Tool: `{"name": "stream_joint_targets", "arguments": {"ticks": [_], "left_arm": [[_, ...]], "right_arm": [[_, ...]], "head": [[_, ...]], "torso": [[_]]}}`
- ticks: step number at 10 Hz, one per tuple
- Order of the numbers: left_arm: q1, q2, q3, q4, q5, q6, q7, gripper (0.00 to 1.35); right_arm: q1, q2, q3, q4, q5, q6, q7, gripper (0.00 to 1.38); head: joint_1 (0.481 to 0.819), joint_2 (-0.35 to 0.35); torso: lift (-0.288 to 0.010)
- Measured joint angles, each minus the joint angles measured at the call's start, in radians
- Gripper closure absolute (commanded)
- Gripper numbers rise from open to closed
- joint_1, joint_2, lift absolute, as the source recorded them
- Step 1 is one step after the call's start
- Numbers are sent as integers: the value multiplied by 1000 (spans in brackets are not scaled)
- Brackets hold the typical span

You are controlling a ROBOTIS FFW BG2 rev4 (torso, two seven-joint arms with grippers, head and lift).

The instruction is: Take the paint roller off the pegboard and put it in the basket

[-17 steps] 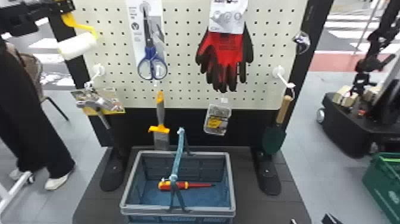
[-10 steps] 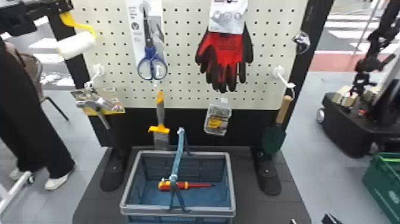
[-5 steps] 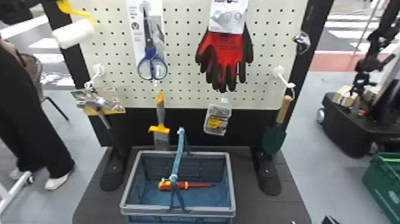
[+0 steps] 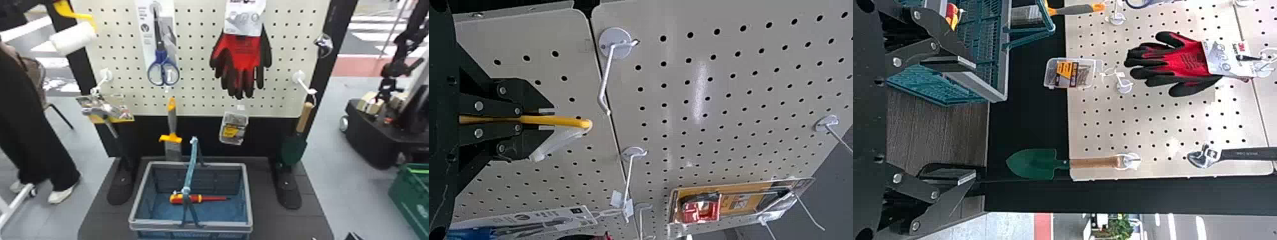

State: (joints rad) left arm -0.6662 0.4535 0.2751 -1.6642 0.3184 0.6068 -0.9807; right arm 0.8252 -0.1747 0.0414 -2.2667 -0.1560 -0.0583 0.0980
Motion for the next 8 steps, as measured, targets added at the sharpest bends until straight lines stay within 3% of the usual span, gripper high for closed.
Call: {"name": "stream_joint_targets", "arguments": {"ticks": [1,2,3,5,8], "left_arm": [[56,-6,33,-54,10,1,34,1216],[146,-23,79,-154,22,11,118,1216],[236,-53,124,-260,29,22,195,1216],[427,-148,211,-459,119,21,344,1216],[648,-305,300,-620,201,-56,410,1216]], "right_arm": [[0,0,0,-1,0,0,0,498],[0,0,0,-2,1,1,-1,498],[2,0,0,-2,0,1,-1,498],[3,0,0,-3,0,2,-1,498],[4,0,0,-3,-2,3,-1,498]], "head": [[549,0],[549,0],[549,0],[549,0],[549,0]], "torso": [[-100],[-100],[-100],[-100],[-100]]}}
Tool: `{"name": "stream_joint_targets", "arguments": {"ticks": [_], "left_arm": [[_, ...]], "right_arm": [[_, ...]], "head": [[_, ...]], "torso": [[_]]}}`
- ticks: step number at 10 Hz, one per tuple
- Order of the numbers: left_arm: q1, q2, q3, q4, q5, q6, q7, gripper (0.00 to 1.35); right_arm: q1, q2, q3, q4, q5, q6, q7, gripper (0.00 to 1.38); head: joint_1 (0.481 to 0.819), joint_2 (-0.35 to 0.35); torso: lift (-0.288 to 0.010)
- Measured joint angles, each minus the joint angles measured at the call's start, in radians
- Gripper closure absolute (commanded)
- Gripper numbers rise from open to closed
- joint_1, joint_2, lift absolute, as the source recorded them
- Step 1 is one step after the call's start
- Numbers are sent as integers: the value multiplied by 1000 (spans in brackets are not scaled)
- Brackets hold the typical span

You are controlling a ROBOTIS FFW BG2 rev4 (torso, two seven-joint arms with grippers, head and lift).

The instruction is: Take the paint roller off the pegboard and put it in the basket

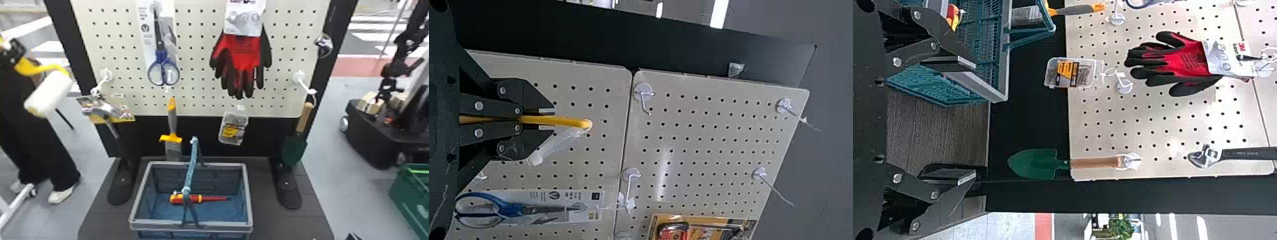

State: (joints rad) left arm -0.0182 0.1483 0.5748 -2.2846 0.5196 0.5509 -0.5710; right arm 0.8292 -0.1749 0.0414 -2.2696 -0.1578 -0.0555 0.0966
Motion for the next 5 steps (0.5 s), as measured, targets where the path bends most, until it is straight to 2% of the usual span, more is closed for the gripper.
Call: {"name": "stream_joint_targets", "arguments": {"ticks": [1,2,3,4,5], "left_arm": [[52,-50,6,-16,8,-25,13,1216],[94,-87,-6,-19,10,-48,38,1216],[140,-118,-32,-18,25,-68,93,1216],[173,-139,-56,-7,42,-75,122,1216],[192,-145,-79,25,60,-77,126,1216]], "right_arm": [[0,0,0,0,0,0,0,498],[0,0,1,1,0,0,0,498],[-2,0,2,3,0,0,0,498],[-2,0,3,3,0,0,0,498],[-2,0,3,3,0,0,0,498]], "head": [[549,0],[549,0],[549,0],[549,0],[549,0]], "torso": [[-100],[-100],[-100],[-100],[-100]]}}
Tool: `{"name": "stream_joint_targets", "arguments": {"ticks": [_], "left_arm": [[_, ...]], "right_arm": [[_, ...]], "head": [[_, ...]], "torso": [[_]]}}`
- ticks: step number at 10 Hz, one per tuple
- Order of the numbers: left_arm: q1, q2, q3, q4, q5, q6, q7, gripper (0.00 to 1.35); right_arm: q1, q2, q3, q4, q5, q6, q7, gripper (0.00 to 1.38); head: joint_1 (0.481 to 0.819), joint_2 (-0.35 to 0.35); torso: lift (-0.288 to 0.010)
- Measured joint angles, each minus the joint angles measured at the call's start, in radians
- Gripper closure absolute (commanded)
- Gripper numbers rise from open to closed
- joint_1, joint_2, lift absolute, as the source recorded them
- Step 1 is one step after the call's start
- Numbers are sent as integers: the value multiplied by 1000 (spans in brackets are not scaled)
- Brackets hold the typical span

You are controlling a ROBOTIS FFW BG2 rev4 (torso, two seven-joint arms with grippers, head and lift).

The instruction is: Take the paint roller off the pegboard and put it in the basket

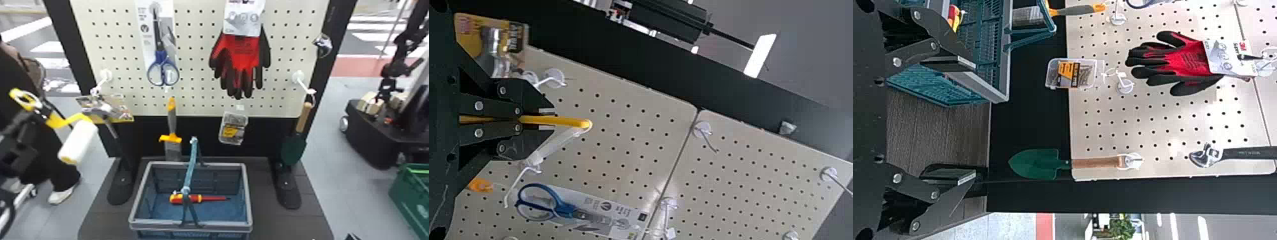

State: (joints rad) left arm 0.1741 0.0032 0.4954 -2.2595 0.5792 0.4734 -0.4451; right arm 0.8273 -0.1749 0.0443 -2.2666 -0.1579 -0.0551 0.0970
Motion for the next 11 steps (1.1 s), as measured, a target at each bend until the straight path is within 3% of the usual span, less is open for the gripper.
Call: {"name": "stream_joint_targets", "arguments": {"ticks": [3,5,11], "left_arm": [[-6,2,-99,164,79,-19,-16,1216],[-36,23,-167,290,118,-40,-48,1216],[-117,34,-244,492,89,-37,-114,1216]], "right_arm": [[0,0,0,0,0,0,1,498],[-2,0,0,2,-1,0,1,498],[-4,-2,0,2,-5,-3,4,498]], "head": [[549,0],[549,0],[549,0]], "torso": [[-100],[-100],[-100]]}}
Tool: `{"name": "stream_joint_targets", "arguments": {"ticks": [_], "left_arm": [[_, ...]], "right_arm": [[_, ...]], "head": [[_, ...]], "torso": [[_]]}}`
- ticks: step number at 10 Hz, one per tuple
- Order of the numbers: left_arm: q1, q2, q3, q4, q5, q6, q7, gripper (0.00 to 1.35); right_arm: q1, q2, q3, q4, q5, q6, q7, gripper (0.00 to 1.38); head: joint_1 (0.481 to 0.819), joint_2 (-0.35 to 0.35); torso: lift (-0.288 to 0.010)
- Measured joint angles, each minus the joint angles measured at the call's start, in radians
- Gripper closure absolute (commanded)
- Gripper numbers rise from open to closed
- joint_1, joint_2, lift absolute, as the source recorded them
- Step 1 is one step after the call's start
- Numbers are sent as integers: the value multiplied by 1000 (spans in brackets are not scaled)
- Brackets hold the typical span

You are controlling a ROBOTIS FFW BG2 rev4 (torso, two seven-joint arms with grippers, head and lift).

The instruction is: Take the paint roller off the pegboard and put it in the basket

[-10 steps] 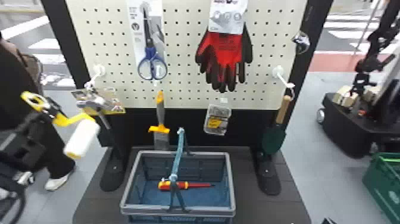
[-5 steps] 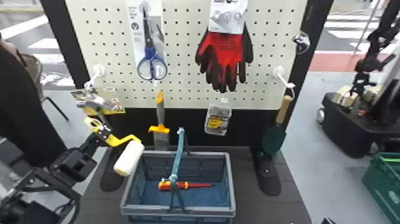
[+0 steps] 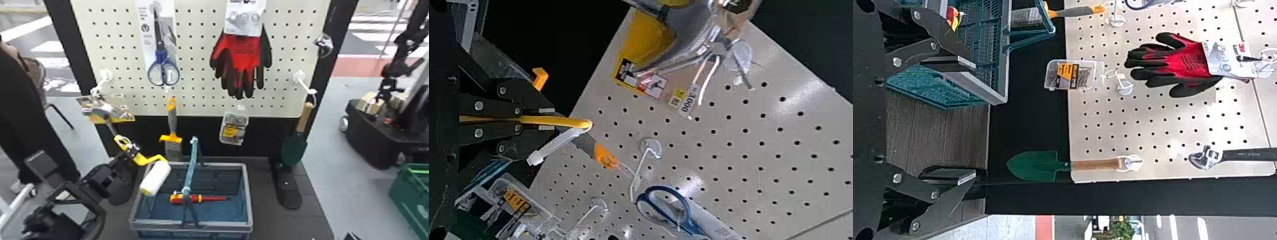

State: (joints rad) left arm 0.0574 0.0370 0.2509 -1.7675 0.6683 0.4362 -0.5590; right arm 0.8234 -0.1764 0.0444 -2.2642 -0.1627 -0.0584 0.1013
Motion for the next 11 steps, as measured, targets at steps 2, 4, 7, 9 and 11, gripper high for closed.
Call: {"name": "stream_joint_targets", "arguments": {"ticks": [2,4,7,9,11], "left_arm": [[-29,0,-36,70,-15,-2,-20,1216],[-55,-1,-78,133,-24,-8,-30,1216],[-76,-7,-122,181,-23,-18,-43,1133],[-80,-8,-123,183,-21,-1,-42,84],[-81,-7,-119,183,-22,3,-42,183]], "right_arm": [[-4,0,0,8,-3,-5,13,498],[-9,0,0,17,-6,-7,17,498],[-11,0,0,24,-10,-8,18,498],[-11,0,0,24,-11,-8,20,498],[-11,0,0,24,-11,-8,20,498]], "head": [[549,0],[549,0],[549,0],[549,0],[549,0]], "torso": [[-100],[-100],[-100],[-100],[-100]]}}
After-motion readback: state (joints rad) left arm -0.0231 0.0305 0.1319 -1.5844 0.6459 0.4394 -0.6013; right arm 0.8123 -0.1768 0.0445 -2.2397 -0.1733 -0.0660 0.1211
